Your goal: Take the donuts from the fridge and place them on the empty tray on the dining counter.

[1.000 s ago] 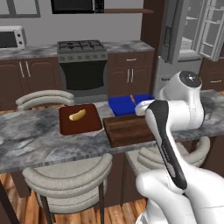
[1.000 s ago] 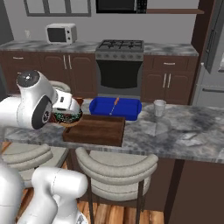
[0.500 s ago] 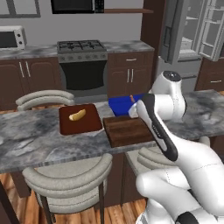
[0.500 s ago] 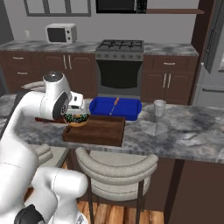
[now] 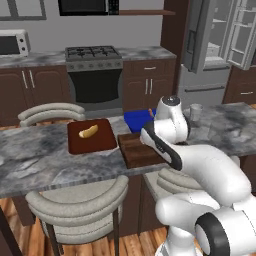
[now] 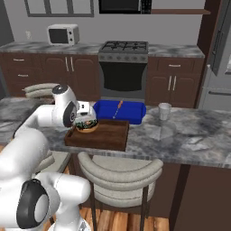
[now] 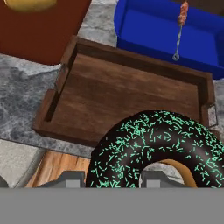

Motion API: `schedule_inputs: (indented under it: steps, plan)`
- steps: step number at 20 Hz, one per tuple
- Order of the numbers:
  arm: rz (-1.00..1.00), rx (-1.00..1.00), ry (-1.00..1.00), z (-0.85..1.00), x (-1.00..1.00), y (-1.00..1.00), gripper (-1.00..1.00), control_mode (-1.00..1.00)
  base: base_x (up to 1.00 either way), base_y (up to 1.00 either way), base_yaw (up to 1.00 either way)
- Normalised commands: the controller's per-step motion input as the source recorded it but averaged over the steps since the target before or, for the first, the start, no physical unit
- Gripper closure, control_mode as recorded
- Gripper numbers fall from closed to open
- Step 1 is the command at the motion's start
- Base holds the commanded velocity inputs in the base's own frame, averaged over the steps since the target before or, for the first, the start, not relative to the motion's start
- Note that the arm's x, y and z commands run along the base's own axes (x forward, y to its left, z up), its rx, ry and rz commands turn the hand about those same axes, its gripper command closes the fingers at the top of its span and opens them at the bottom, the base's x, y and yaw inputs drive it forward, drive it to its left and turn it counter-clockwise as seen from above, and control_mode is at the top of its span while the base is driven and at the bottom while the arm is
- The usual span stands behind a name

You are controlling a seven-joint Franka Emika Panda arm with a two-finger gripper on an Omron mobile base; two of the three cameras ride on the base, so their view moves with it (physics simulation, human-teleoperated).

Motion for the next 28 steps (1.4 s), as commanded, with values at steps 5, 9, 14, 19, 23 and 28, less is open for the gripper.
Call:
schedule_inputs:
  steps: [5,9,14,19,23,28]
  plan:
    - [0.0,0.0,0.15,-0.02,0.54,0.11,1.0,-1.0,0.0,0.0,0.0]
    - [0.01,0.0,0.17,-0.03,0.41,0.18,1.0,-1.0,0.0,0.0,0.0]
    - [0.0,0.0,0.08,-0.26,0.42,0.22,1.0,-1.0,0.0,0.0,0.0]
    - [0.0,-0.01,0.04,-0.42,0.43,0.16,1.0,-1.0,0.0,0.0,0.0]
    - [0.0,-0.03,0.0,-0.59,0.4,0.0,1.0,-1.0,0.0,0.0,0.0]
    - [0.0,0.0,0.0,-0.42,0.42,0.0,1.0,-1.0,0.0,0.0,0.0]
